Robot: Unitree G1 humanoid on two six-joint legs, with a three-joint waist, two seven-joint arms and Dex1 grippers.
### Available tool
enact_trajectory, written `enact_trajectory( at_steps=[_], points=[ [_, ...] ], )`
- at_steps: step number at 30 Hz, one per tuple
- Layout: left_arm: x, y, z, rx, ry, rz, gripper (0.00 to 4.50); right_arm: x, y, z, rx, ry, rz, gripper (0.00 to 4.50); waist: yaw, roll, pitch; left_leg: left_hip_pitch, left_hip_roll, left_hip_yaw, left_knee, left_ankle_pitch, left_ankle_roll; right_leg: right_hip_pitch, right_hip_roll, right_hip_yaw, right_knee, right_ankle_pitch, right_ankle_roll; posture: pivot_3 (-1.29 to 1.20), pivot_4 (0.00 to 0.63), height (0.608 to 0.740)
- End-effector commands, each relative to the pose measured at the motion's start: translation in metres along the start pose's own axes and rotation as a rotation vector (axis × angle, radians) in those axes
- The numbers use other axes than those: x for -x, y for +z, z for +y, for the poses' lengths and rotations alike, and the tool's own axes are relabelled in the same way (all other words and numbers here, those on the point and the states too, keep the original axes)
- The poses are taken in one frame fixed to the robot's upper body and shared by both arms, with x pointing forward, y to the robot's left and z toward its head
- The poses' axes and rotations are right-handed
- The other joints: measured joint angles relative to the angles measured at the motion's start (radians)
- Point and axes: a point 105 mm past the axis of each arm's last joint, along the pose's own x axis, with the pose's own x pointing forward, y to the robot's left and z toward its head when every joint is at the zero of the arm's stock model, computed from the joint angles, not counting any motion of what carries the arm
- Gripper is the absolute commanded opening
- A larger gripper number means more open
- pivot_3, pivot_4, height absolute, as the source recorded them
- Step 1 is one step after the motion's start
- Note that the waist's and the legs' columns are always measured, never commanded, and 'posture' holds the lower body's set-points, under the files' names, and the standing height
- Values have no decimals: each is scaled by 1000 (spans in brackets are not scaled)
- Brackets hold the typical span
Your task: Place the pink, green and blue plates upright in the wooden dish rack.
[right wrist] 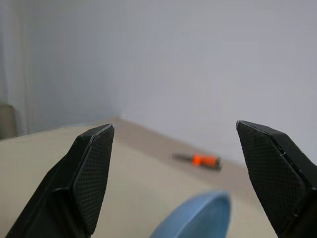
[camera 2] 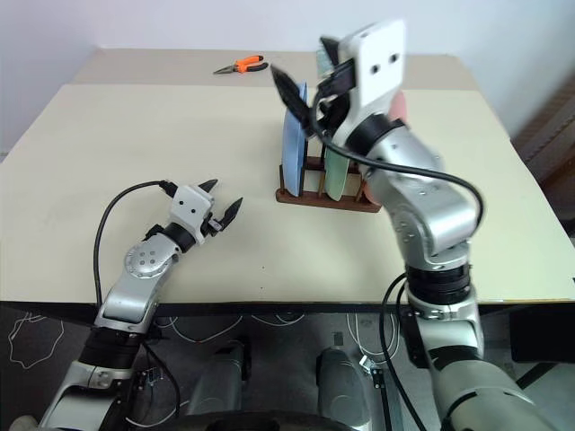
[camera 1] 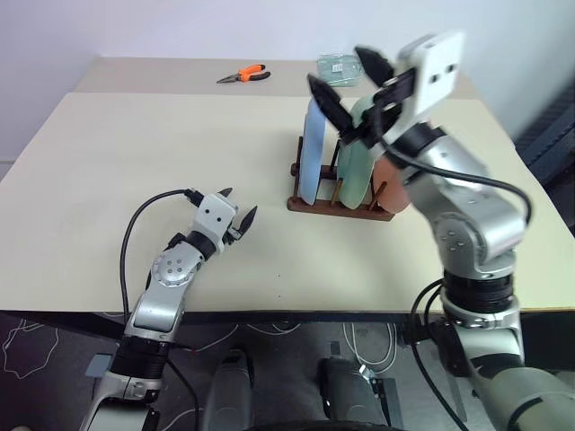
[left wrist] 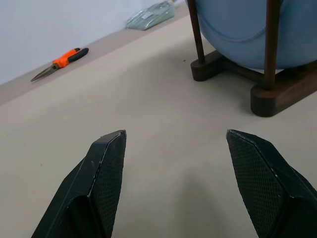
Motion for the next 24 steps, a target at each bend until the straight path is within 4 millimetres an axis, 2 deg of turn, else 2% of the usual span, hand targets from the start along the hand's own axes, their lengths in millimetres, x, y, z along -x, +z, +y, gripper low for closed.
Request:
enact_trajectory(
  at_steps=[1, 3, 6, 7, 10, 16, 20, 24],
  points=[
    [1, 3, 12, -34, 22, -10, 3300, 40, 27, -38, 83, -46, -34, 4003, 8, -1, 0, 0, 0, 0, 0, 0, 0, 1, 0, 0, -1, 0, 0, 0, 150, 740],
    [3, -5, 22, -42, 37, 18, 3300, 75, 13, -63, 144, -85, 101, 4003, 18, -1, -1, 1, 0, 0, 0, -1, 1, 2, 0, 0, -2, 0, 0, 0, 150, 740],
    [5, -13, 32, -50, 39, 48, 3300, 123, -10, -88, 143, -147, 259, 4003, 15, 1, 0, 1, 0, 1, 0, -2, 2, 3, -1, 0, -4, 0, 0, 0, 150, 740],
    [6, -16, 35, -58, 41, 58, 3300, 137, -17, -92, 118, -169, 296, 4003, 13, 1, 0, 1, 0, 2, 0, -2, 2, 3, -1, 1, -5, 0, 0, 0, 150, 740],
    [9, -25, 45, -65, 39, 82, 3300, 173, -56, -90, 46, -180, 453, 4003, 3, 1, -1, 2, 0, 2, 1, -2, 2, 3, -1, 2, -3, 0, 0, 0, 150, 740],
    [7, -26, 39, -65, 32, 75, 3300, 196, -93, -99, -28, -252, 514, 4003, -11, 2, 0, 3, 0, 2, 3, -2, 2, 3, -1, 2, -3, 1, -1, 0, 150, 740],
    [10, -25, 36, -53, 33, 72, 3300, 195, -114, -86, -6, -192, 581, 4003, -7, 2, 0, 3, 0, 2, 2, -2, 2, 3, -1, 2, -3, 0, -1, 0, 150, 740],
    [11, -25, 33, -45, 43, 68, 3300, 191, -125, -89, -6, -190, 588, 4003, -7, 2, 0, 3, 0, 2, 2, -1, 2, 3, -1, 2, -3, 0, 0, 0, 150, 740]
  ],
)
